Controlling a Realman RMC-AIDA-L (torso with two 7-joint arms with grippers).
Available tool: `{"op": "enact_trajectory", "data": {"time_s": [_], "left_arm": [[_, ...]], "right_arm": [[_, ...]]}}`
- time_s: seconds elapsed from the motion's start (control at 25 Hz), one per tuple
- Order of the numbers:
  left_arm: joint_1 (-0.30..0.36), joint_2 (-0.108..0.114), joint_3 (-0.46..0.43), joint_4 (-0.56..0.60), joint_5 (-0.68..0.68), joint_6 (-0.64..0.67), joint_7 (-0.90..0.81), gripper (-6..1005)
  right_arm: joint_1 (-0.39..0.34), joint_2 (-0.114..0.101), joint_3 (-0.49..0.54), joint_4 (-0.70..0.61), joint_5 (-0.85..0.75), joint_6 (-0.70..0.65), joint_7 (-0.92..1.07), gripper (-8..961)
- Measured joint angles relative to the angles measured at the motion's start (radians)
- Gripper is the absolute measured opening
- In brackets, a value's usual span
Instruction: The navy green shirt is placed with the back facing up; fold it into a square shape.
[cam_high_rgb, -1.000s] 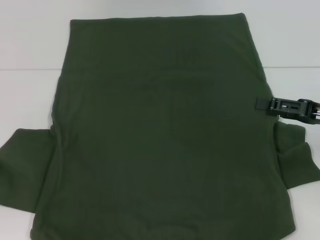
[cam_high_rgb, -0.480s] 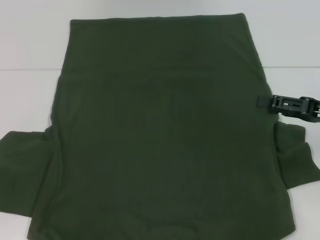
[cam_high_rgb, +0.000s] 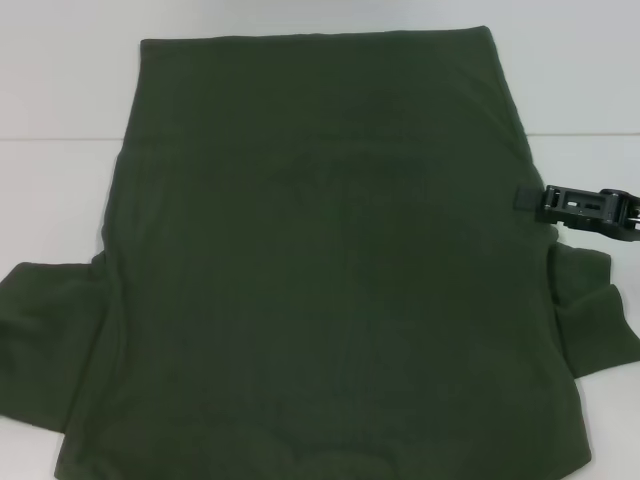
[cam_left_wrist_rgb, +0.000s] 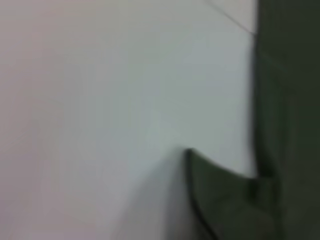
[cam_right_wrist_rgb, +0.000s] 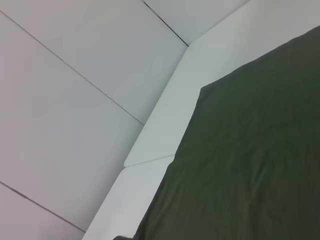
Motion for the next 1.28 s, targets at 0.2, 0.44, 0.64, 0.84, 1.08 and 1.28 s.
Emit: {"op": "enact_trajectory", "data": {"time_s": [0.2, 0.44, 0.64, 0.84, 1.08, 1.28], "left_arm": [[-0.072, 0.034, 0.004, 0.025, 0.001, 0.117, -0.046, 2], [-0.138, 0.038, 0.011, 0.03, 0.005, 0.235, -0.136, 3], [-0.186, 0.006, 0.017, 0.031, 0.005, 0.268, -0.179, 3], [-0.23, -0.012, 0.024, 0.026, 0.005, 0.271, -0.206, 2], [-0.262, -0.022, 0.042, -0.019, 0.002, 0.235, -0.229, 2], [-0.278, -0.01, 0.053, -0.131, -0.023, 0.202, -0.207, 19]], "right_arm": [[0.0, 0.0, 0.0, 0.0, 0.0, 0.002, 0.0, 883], [0.0, 0.0, 0.0, 0.001, 0.0, 0.002, 0.001, 882], [0.0, 0.0, 0.0, 0.002, 0.0, 0.002, 0.001, 883], [0.0, 0.0, 0.0, 0.002, 0.0, 0.003, 0.001, 883], [-0.001, 0.0, 0.001, 0.002, 0.0, 0.003, 0.001, 883], [-0.006, -0.003, 0.004, 0.002, 0.0, 0.004, 0.001, 884]]}}
